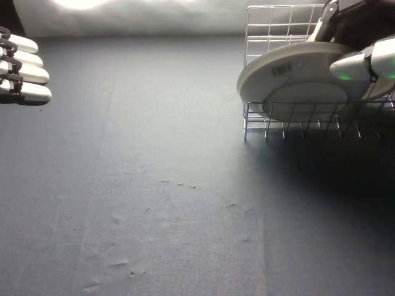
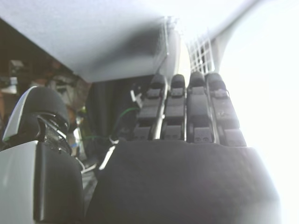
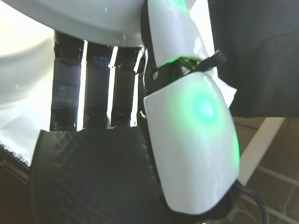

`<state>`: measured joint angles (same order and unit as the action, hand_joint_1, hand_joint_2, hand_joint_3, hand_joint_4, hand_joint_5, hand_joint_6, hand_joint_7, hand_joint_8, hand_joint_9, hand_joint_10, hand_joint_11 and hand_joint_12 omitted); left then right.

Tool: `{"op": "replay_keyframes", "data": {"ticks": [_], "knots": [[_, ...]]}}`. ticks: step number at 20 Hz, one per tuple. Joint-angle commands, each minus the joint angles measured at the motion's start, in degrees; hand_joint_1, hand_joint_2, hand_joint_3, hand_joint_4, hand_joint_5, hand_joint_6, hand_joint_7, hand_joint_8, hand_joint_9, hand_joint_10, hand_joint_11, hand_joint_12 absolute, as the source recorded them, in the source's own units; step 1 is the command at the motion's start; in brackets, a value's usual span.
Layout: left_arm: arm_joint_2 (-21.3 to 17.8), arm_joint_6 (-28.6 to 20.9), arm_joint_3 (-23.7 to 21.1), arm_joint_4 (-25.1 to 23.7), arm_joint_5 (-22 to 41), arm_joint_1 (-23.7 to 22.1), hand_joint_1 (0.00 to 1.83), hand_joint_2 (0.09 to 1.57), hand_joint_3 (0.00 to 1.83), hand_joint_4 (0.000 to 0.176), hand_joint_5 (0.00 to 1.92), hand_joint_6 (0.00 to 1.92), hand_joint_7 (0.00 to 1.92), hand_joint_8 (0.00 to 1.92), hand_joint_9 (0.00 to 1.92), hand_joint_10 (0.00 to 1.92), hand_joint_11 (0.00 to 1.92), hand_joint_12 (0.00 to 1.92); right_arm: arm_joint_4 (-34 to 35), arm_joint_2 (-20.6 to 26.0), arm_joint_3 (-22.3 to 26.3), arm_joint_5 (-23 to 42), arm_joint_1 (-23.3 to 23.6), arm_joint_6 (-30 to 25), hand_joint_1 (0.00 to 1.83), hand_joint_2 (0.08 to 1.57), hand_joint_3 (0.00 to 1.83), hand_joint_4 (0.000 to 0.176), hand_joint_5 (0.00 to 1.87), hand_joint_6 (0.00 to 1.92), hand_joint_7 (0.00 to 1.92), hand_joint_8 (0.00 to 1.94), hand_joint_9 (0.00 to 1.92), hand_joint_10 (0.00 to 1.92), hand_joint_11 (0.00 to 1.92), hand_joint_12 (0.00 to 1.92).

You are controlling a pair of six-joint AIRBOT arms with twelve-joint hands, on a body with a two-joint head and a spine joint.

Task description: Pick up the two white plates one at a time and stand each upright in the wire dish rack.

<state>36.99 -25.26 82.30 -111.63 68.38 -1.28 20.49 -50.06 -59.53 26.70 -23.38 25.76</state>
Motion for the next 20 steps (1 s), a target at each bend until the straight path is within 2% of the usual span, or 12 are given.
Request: {"op": "replay_keyframes", "data": {"ticks": [1, 2, 3, 9, 11, 12, 15, 16, 17, 18, 19, 20], "knots": [[-0.4, -0.3, 0.1, 4.8, -0.2, -0.9, 0.0, 1.15, 0.0, 0.0, 0.0, 0.0, 0.0, 0.0, 0.0, 0.0, 0.0, 0.0, -0.9, 0.5, -0.2, 6.9, 0.4, -0.3, 1.38, 1.12, 0.0, 0.0, 0.82, 1.09, 0.99, 0.99, 0.98, 1.14, 0.92, 1.23], [-0.5, -0.3, 0.0, 4.8, -0.2, -0.9, 0.0, 1.14, 0.0, 0.0, 0.0, 0.0, 0.0, 0.0, 0.0, 0.0, 0.0, 0.0, -1.4, 0.5, -0.2, 7.0, 0.4, -0.3, 1.47, 1.11, 0.0, 0.0, 0.81, 1.04, 0.97, 0.96, 0.99, 1.03, 0.87, 1.49], [-0.5, -0.3, 0.0, 4.7, -0.2, -0.9, 0.0, 1.14, 0.0, 0.0, 0.0, 0.0, 0.0, 0.0, 0.0, 0.0, 0.0, 0.0, -1.8, 0.5, -0.2, 7.1, 0.5, -0.3, 1.49, 1.12, 0.0, 0.0, 0.81, 1.02, 0.95, 0.99, 0.97, 1.04, 0.85, 1.56], [-0.5, -0.3, -0.1, 4.4, -0.2, -0.9, 0.0, 1.15, 0.0, 0.0, 0.0, 0.0, 0.0, 0.0, 0.0, 0.0, 0.0, 0.0, -4.5, 0.5, -0.1, 7.4, 2.2, -0.3, 1.47, 1.21, 0.0, 0.0, 0.68, 1.36, 0.75, 1.16, 0.73, 1.36, 0.67, 1.77], [-0.5, -0.3, -0.1, 4.3, -0.2, -0.9, 0.0, 1.14, 0.0, 0.0, 0.0, 0.0, 0.0, 0.0, 0.0, 0.0, 0.0, 0.0, -4.9, 0.5, 0.1, 7.4, 2.6, -0.3, 1.47, 1.21, 0.0, 0.0, 0.66, 1.39, 0.73, 1.21, 0.72, 1.37, 0.64, 1.75], [-0.5, -0.3, -0.2, 4.3, -0.2, -0.9, 0.0, 1.14, 0.0, 0.0, 0.0, 0.0, 0.0, 0.0, 0.0, 0.0, 0.0, 0.0, -5.1, 0.5, 0.3, 7.5, 2.9, -0.3, 1.37, 1.22, 0.0, 0.0, 0.7, 1.4, 0.74, 1.23, 0.73, 1.44, 0.52, 1.4], [-0.5, -0.3, -0.3, 4.2, -0.2, -0.9, 0.0, 1.15, 0.0, 0.0, 0.0, 0.0, 0.0, 0.0, 0.0, 0.0, 0.0, 0.0, -6.5, 0.5, 0.5, 7.7, 3.2, -0.3, 1.34, 1.22, 0.0, 0.0, 0.71, 1.41, 0.74, 1.23, 0.74, 1.46, 0.5, 1.23], [-0.5, -0.3, -0.3, 4.2, -0.2, -0.9, 0.0, 1.15, 0.0, 0.0, 0.0, 0.0, 0.0, 0.0, 0.0, 0.0, 0.0, 0.0, -6.9, 0.5, 0.5, 8.1, 3.2, -0.3, 1.34, 1.26, 0.0, 0.0, 0.62, 1.43, 0.73, 0.68, 0.66, 1.47, 0.5, 1.24], [-0.5, -0.3, -0.3, 4.2, -0.2, -0.9, 0.0, 1.14, 0.0, 0.0, 0.0, 0.0, 0.0, 0.0, 0.0, 0.0, 0.0, 0.0, -7.1, 0.5, 0.6, 8.3, 3.4, -0.3, 1.34, 1.27, 0.0, 0.0, 0.61, 1.43, 0.8, 0.38, 0.64, 1.47, 0.49, 1.25], [-0.5, -0.3, -0.4, 4.2, -0.2, -0.9, 0.0, 1.14, 0.0, 0.0, 0.0, 0.0, 0.0, 0.0, 0.0, 0.0, 0.0, 0.0, -8.2, 0.5, 0.6, 8.9, 3.6, -0.3, 1.55, 1.17, 0.0, 0.0, 0.63, 0.8, 0.83, 0.24, 0.72, 1.4, 0.48, 1.24], [-0.5, -0.3, -0.4, 4.2, -0.2, -0.9, 0.0, 1.15, 0.0, 0.0, 0.0, 0.0, 0.0, 0.0, 0.0, 0.0, 0.0, 0.0, -9.4, 0.5, 0.7, 9.2, 3.7, -0.3, 1.59, 1.15, 0.0, 0.0, 0.71, 0.44, 0.85, 0.14, 0.73, 1.39, 0.48, 1.23], [-0.5, -0.2, -0.4, 4.2, -0.2, -0.9, 0.0, 1.15, 0.0, 0.0, 0.0, 0.0, 0.0, 0.0, 0.0, 0.0, 0.0, 0.0, -10.1, 0.5, 0.9, 9.3, 4.1, -0.3, 1.44, 1.13, 0.0, 0.0, 0.75, 0.26, 0.85, 0.07, 0.65, 0.8, 0.44, 1.21]]}}
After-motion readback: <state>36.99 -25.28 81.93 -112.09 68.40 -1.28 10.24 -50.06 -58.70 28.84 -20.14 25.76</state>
